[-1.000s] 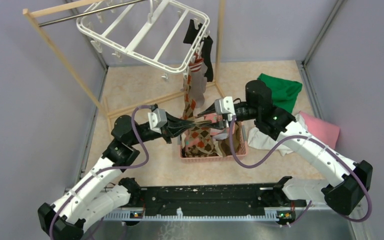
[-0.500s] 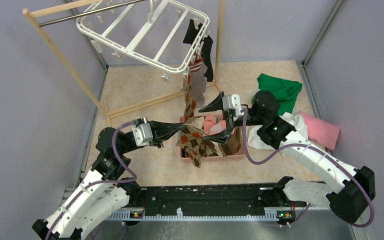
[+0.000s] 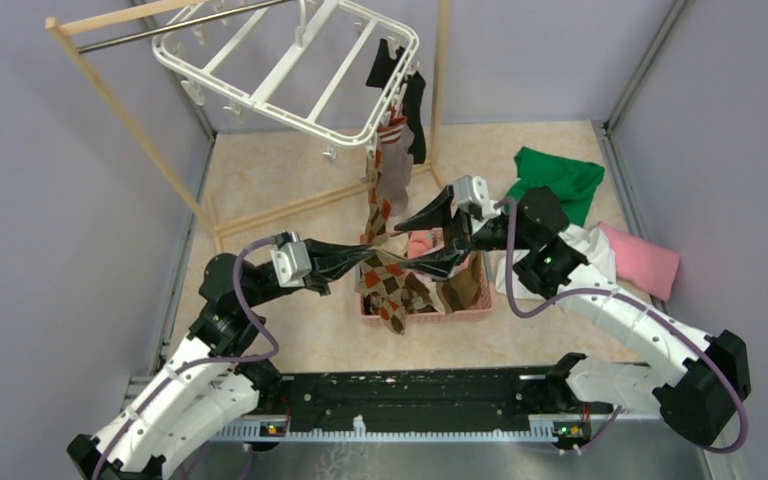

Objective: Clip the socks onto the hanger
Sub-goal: Adjust the sock.

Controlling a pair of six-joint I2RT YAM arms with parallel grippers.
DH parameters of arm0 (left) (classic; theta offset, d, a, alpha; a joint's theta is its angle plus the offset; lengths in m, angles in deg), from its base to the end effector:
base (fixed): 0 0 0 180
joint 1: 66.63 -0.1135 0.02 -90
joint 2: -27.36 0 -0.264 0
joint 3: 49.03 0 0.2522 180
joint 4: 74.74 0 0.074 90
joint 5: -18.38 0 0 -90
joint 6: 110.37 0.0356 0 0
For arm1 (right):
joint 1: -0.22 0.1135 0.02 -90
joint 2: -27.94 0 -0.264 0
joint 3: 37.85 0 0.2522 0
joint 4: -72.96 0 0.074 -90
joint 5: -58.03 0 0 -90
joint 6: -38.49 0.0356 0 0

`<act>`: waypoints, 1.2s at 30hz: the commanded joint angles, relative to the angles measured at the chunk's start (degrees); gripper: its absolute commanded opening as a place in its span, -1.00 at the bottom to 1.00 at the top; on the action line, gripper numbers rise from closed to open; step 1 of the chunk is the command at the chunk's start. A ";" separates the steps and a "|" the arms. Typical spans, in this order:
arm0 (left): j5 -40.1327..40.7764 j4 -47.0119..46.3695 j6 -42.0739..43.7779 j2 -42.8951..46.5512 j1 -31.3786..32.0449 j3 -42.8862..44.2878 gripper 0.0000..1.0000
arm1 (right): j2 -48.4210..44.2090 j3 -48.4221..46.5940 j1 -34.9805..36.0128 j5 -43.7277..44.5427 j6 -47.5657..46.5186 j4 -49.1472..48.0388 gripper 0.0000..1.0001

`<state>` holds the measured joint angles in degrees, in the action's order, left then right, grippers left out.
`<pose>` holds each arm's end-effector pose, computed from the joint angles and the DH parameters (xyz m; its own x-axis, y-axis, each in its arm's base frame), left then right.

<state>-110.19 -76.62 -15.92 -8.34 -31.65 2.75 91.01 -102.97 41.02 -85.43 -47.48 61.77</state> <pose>0.1059 -0.1012 0.3688 0.3244 -0.1529 -0.9335 0.9118 0.3134 0.2655 0.1669 0.1818 0.3797 0.1040 0.1450 -0.9839 -0.9908 -0.0707 -0.1151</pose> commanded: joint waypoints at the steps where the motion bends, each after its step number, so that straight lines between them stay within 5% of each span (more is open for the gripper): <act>1: 0.68 -4.56 -1.21 1.07 0.13 -0.42 -1.00 | -0.13 0.46 0.98 1.37 3.26 -4.05 0.20; 9: 1.13 -9.47 -4.32 1.43 0.09 -1.20 -1.00 | 0.80 1.03 2.59 2.83 3.27 -5.60 0.10; 19: 1.76 -11.71 -4.36 1.48 0.17 -2.07 -1.00 | 1.40 1.38 2.88 3.93 4.36 -9.60 -0.33; 26: 1.74 -12.14 -6.38 1.51 0.11 -2.07 -1.00 | 1.79 1.87 2.83 3.15 5.46 -11.90 -0.38; 34: 2.60 -12.24 -6.45 1.94 0.15 -2.25 -1.00 | 1.97 1.88 2.89 2.32 6.09 -13.03 -1.00; 36: 3.22 -11.91 -6.73 1.87 0.16 -2.33 -1.00 | 1.97 1.87 2.89 2.12 6.24 -13.55 -1.00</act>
<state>-107.93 -85.38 -21.87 -7.23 -31.65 0.68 92.95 -101.00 43.25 -82.61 -42.14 51.96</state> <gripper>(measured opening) 0.012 0.018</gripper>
